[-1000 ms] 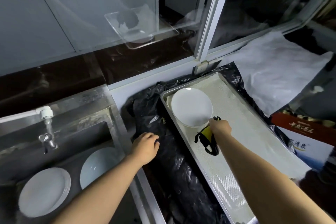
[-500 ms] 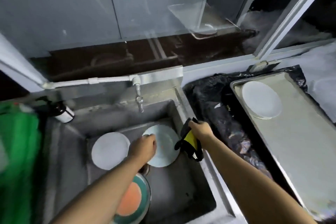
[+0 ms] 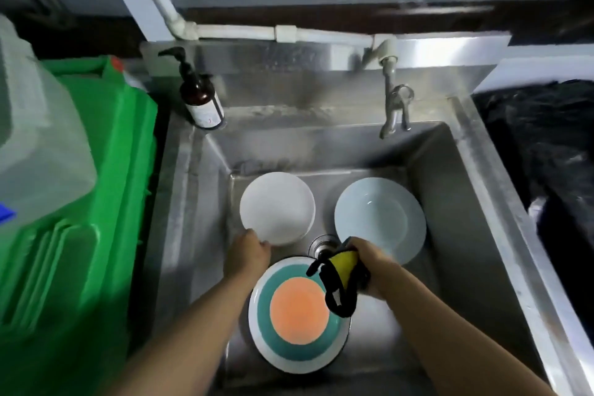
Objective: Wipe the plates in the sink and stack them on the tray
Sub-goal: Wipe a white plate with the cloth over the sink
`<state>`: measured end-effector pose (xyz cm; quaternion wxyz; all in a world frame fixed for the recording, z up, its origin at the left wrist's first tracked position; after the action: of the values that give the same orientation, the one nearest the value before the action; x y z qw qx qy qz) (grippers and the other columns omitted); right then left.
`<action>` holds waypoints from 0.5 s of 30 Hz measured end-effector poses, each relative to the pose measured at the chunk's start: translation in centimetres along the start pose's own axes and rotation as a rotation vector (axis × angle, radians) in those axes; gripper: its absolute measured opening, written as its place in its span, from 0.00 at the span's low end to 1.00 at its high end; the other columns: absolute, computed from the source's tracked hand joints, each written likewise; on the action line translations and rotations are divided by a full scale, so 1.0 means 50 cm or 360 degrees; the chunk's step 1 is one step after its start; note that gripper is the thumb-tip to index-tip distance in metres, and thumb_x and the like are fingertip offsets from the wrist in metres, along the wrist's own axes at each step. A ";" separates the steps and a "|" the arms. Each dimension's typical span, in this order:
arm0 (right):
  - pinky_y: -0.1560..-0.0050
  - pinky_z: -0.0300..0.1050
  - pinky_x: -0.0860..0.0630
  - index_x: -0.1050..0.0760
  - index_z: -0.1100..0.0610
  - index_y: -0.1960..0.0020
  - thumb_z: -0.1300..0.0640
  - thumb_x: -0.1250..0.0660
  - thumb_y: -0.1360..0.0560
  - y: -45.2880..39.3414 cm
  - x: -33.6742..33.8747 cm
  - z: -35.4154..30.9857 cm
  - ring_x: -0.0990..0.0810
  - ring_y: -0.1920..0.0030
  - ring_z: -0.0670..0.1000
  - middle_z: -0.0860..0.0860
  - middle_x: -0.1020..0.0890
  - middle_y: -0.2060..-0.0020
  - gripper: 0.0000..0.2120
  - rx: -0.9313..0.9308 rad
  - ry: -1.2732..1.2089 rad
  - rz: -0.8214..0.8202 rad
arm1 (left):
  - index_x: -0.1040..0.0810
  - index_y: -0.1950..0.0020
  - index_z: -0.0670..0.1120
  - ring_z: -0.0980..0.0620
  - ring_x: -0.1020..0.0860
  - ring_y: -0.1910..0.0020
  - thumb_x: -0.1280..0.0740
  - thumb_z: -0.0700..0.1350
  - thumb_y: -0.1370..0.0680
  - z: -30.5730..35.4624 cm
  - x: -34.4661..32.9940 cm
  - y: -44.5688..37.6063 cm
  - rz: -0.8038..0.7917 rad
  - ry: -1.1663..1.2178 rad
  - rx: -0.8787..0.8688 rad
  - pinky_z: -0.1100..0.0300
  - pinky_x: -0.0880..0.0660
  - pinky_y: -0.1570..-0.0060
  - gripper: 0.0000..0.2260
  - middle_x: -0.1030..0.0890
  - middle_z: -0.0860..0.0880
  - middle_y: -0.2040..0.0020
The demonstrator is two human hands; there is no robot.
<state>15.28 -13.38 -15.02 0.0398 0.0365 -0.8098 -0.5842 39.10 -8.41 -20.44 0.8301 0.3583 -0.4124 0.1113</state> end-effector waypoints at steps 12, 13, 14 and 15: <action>0.56 0.52 0.22 0.25 0.59 0.45 0.58 0.34 0.21 -0.190 -0.016 0.023 0.20 0.56 0.58 0.59 0.19 0.54 0.07 0.0200 0.0137 0.0084 | 0.24 0.34 0.39 0.36 0.19 0.42 0.28 0.49 0.29 -0.046 -0.127 -0.158 0.0295 0.1063 0.0827 0.46 0.19 0.44 0.26 0.19 0.38 0.37; 0.56 0.52 0.22 0.25 0.60 0.46 0.59 0.35 0.21 -0.194 -0.014 0.025 0.20 0.57 0.58 0.59 0.19 0.55 0.05 0.0208 0.0104 0.0066 | 0.24 0.34 0.40 0.37 0.18 0.43 0.27 0.50 0.30 -0.050 -0.134 -0.164 0.0298 0.1228 0.0907 0.45 0.19 0.44 0.27 0.19 0.39 0.38; 0.57 0.51 0.22 0.25 0.61 0.46 0.60 0.37 0.20 -0.195 -0.012 0.027 0.20 0.57 0.59 0.60 0.19 0.56 0.05 0.0206 0.0062 0.0043 | 0.24 0.33 0.40 0.37 0.19 0.41 0.27 0.48 0.29 -0.048 -0.135 -0.164 0.0288 0.1378 0.0989 0.44 0.19 0.43 0.27 0.19 0.39 0.37; 0.57 0.51 0.22 0.25 0.62 0.46 0.61 0.39 0.19 -0.198 -0.007 0.029 0.19 0.57 0.59 0.61 0.19 0.56 0.06 0.0206 0.0007 0.0022 | 0.24 0.31 0.40 0.37 0.20 0.39 0.28 0.46 0.27 -0.044 -0.136 -0.165 0.0249 0.1494 0.1042 0.44 0.20 0.40 0.25 0.20 0.38 0.35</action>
<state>15.60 -15.10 -24.87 0.0431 0.0347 -0.8461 -0.5302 40.05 -12.08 -30.67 0.7594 0.4772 0.0308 0.4413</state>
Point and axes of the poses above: each hand's wrist, its own y-axis away from the middle knuckle, its own x-axis out of the back of the hand, z = x × y, the point moved 2 cm from there along -y, towards the middle knuckle
